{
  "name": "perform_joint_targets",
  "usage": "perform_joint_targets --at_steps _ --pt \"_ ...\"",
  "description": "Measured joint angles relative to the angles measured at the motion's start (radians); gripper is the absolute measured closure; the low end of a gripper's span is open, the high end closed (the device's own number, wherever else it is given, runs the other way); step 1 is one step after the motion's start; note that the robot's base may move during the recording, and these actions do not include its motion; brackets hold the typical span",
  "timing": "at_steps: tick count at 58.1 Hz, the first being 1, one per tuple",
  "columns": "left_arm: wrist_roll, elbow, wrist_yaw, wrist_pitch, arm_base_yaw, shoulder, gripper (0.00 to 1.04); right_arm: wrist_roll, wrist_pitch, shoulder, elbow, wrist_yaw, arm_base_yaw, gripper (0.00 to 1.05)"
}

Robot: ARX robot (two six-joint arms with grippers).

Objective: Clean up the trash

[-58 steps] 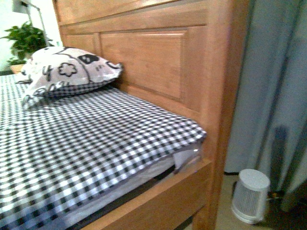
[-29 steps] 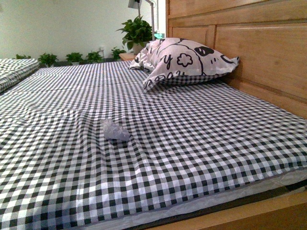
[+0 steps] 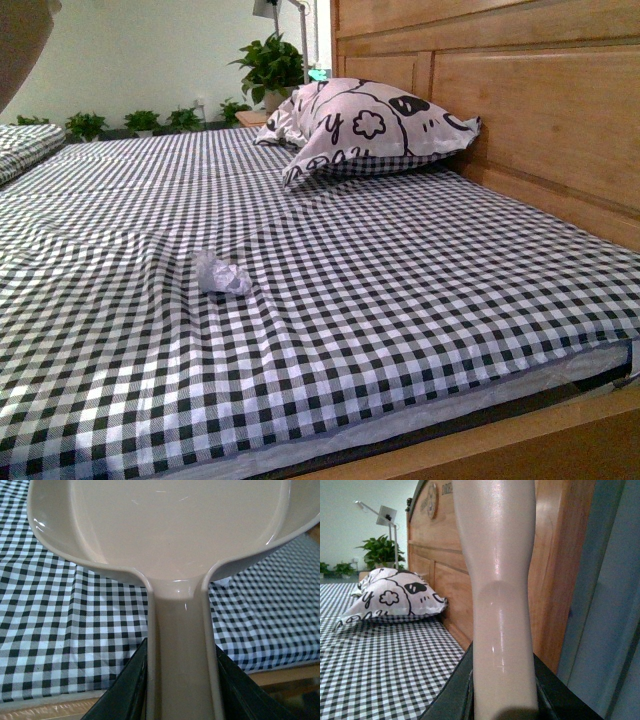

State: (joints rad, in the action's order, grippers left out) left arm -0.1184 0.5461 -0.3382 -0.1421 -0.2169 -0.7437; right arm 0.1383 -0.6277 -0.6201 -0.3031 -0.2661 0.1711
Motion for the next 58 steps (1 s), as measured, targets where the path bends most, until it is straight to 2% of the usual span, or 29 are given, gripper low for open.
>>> perform_joint_targets --at_steps 12,27,58 --pt "0.301 0.087 -0.099 -0.097 -0.031 -0.233 0.76 0.0 0.0 0.0 0.0 0.0 0.0 0.85" --pt "0.606 0.116 -0.105 -0.145 -0.035 -0.393 0.76 0.0 0.0 0.0 0.0 0.0 0.0 0.85" --pt "0.838 0.16 -0.044 -0.138 0.0 -0.544 0.77 0.0 0.0 0.0 0.0 0.0 0.0 0.85"
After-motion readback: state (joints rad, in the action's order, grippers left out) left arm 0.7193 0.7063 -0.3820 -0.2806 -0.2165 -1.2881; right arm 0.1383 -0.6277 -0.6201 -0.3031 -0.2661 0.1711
